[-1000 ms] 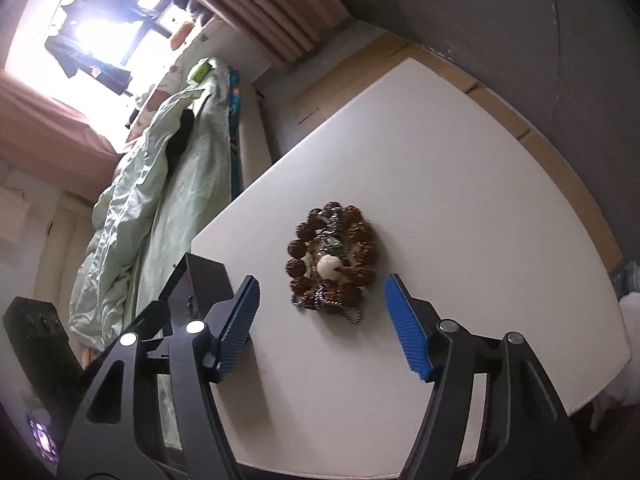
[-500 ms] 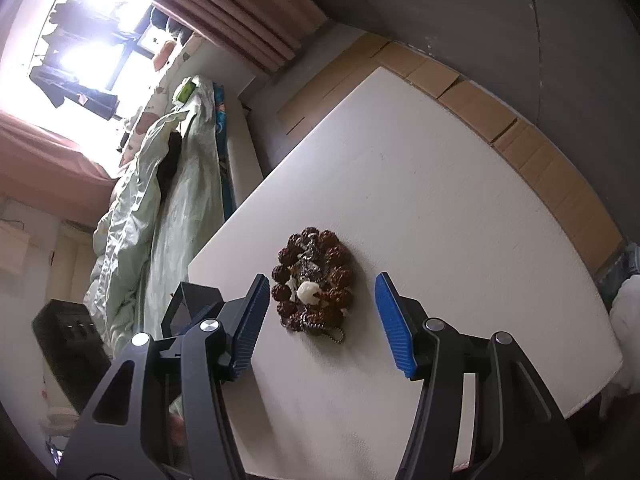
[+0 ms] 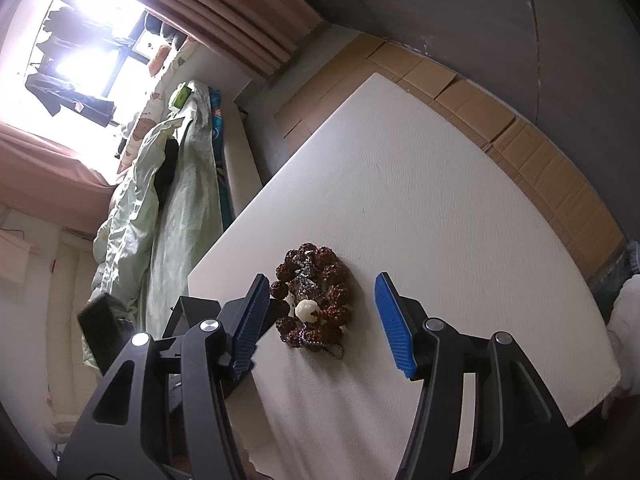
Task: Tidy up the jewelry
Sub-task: 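Move both open tools back around the brown bead bracelet, then close the left tool on the brown bead bracelet and lift it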
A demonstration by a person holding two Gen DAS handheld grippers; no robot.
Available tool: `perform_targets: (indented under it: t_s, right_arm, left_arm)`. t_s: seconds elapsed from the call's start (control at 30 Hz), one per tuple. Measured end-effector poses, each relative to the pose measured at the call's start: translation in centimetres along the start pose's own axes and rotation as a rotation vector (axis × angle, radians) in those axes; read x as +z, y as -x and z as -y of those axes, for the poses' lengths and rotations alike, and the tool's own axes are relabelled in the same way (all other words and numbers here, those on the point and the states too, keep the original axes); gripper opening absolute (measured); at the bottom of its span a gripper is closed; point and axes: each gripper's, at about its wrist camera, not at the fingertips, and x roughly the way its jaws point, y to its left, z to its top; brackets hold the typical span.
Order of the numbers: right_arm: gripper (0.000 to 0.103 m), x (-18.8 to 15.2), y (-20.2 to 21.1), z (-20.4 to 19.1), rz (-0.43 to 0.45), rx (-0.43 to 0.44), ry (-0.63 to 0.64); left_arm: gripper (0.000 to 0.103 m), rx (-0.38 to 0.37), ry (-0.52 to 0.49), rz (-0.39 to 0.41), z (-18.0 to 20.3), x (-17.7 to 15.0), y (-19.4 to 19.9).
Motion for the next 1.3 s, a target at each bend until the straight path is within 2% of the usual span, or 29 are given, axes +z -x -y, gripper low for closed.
perform_targets:
  t_s: [0.1, 0.27, 0.33, 0.5, 0.63, 0.77, 1.3]
  right_arm:
    - [0.056, 0.1, -0.1, -0.2, 0.0, -0.007, 0.002]
    - [0.056, 0.0, -0.4, -0.5, -0.002, -0.013, 0.013]
    - [0.056, 0.1, -0.5, -0.5, -0.005, -0.015, 0.016]
    - [0.056, -0.2, -0.6, -0.7, -0.009, -0.018, 0.029]
    - [0.056, -0.2, -0.4, -0.7, -0.005, -0.026, 0.037]
    - [0.056, -0.3, -0.3, -0.5, 0.005, -0.045, 0.041]
    - [0.056, -0.8, -0.2, -0.7, 0.004, -0.048, 0.056]
  left_arm:
    - [0.027, 0.004, 0.004, -0.02, -0.1, -0.2, -0.9]
    - [0.027, -0.005, -0.001, -0.005, -0.1, -0.3, -1.1]
    - [0.018, -0.04, 0.013, -0.006, -0.3, -0.4, -1.1]
    - [0.018, -0.034, 0.012, 0.015, -0.3, -0.5, -0.3]
    - [0.018, -0.069, 0.002, 0.054, -0.1, -0.4, 1.5]
    - [0.018, -0.135, 0.027, 0.079, -0.6, -0.1, 3.5]
    - [0.018, -0.29, 0.058, 0.216, -1.8, 0.7, 11.8]
